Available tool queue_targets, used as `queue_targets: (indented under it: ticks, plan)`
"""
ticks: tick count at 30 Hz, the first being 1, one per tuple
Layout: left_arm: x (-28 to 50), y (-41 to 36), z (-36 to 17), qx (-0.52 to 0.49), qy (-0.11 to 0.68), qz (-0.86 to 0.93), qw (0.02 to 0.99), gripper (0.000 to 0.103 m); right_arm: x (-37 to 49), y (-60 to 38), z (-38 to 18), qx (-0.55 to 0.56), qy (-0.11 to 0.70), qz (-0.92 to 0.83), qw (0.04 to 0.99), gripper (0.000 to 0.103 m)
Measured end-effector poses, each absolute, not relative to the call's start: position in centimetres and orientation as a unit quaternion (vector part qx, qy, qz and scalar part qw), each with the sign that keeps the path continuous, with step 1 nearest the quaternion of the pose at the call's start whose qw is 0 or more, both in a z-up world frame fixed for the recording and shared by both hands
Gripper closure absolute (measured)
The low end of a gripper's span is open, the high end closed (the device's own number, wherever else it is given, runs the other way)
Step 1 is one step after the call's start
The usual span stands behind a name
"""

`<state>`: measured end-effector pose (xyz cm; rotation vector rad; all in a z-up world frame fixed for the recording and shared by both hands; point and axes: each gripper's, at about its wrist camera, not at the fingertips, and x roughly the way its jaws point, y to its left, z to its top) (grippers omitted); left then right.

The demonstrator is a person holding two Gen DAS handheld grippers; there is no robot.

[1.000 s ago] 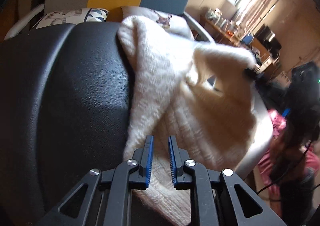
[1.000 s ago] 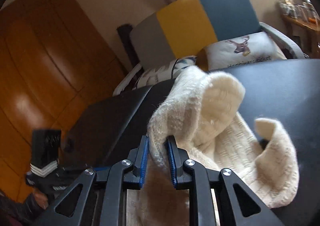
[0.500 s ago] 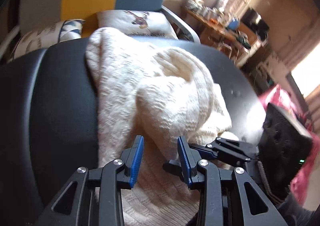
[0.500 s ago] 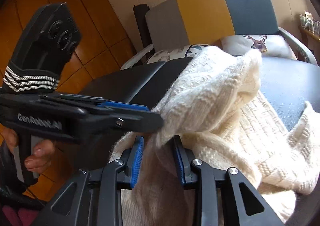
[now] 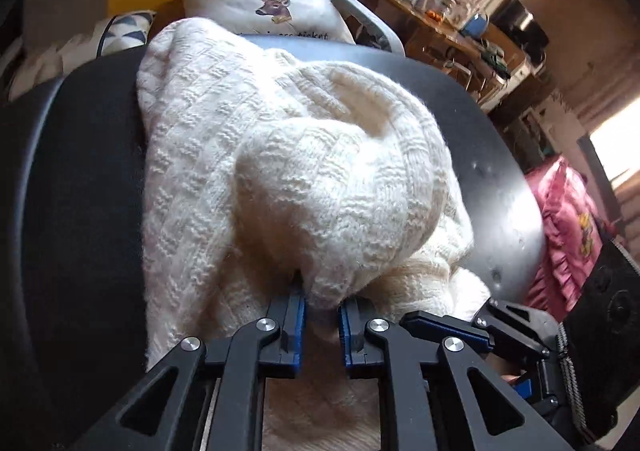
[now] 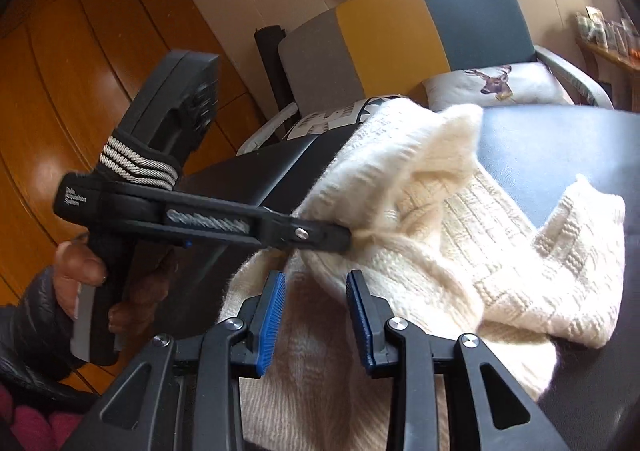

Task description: Fold clothes

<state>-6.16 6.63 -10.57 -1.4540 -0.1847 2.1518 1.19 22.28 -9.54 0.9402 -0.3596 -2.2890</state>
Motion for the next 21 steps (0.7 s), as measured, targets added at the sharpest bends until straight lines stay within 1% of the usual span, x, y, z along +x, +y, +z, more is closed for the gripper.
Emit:
queue_targets:
  ticks: [3,5,8,11,13,16,18,21]
  plan:
    - [-5.5,2.8,-9.2,-0.51,-0.148,0.799,0.282,0.09,1.2,24.3,-8.6,0.344,-0.179,-0.87,0.304,0.071]
    - [-4.8,0.2,-8.6,-0.497,-0.173,0.804,0.278,0.09,0.8,25.5,-8.2,0.337,-0.208,-0.87,0.294,0.071]
    - [-3.9,-3.8,-8.6,-0.491,-0.195,0.809,0.257,0.09,-0.5,26.2,-8.1,0.347,-0.215,-0.875,0.259,0.071]
    - [-3.0,-8.2,-9.3,-0.488,-0.23,0.811,0.227,0.09,-2.3,24.9,-8.4,0.376,-0.191,-0.875,0.235,0.07]
    - [-2.4,-11.3,-9.8,-0.482,-0.266,0.807,0.213,0.09,-3.4,23.3,-9.0,0.403,-0.162,-0.872,0.227,0.07]
    - [-1.4,-15.1,-10.4,-0.473,-0.301,0.806,0.187,0.09,-4.5,20.9,-10.1,0.426,-0.137,-0.862,0.235,0.07]
    - [-1.1,-16.9,-11.1,-0.478,-0.312,0.804,0.17,0.09,-4.6,19.6,-10.9,0.435,-0.124,-0.857,0.245,0.07]
    - [-0.9,-18.6,-12.6,-0.497,-0.312,0.797,0.145,0.09,-4.9,17.4,-12.2,0.461,-0.075,-0.852,0.234,0.07]
